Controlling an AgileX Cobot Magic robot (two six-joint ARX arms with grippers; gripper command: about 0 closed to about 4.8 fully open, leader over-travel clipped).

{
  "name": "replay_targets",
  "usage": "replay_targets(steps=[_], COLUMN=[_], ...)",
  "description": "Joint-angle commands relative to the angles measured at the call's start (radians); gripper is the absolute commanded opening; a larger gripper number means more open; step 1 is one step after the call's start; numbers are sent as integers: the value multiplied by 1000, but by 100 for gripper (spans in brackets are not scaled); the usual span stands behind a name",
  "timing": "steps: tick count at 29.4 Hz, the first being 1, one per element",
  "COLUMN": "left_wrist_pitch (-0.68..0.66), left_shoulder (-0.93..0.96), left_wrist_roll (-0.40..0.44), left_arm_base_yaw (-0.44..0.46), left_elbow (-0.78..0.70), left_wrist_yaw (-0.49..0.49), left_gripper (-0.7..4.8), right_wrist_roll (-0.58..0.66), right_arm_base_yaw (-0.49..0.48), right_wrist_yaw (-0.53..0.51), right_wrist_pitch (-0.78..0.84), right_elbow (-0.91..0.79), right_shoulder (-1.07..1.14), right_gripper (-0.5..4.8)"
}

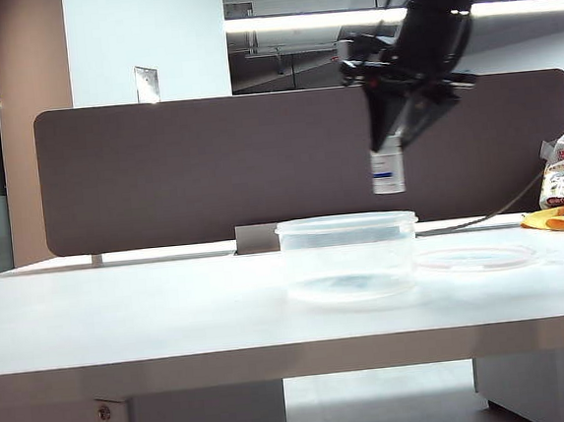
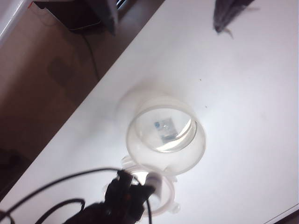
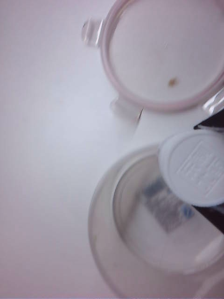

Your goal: Remove the lid of the round box, pick up the small white medicine bottle inside, and place it on the table.

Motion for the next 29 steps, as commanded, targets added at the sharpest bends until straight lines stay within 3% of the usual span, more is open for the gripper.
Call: replay_targets(steps=[1,9,21,25,29], left_wrist_pitch=[-4,9,12,13,16], left_shoulder=[-2,-2,-2,-2,-2], left_wrist_roll=[6,6,6,6,6], left_arm_base_yaw=[1,1,1,1,1], left_elbow=[2,2,2,2,2], left_wrist_yaw=[0,0,0,0,-8], left_gripper=[266,266,266,266,266], right_wrist_roll=[-2,6,33,36,35], right_arm_base_yaw=[-35,-105,-87,-73,-46], right_wrist_yaw=[10,-16,-90,-160,-170], right_wrist_pitch=[-13,-58,-69,-78,-63], right_elbow=[3,1,0,0,0], right_shoulder=[-6,-4,77,97,100], right_gripper=[143,143,142,142,113])
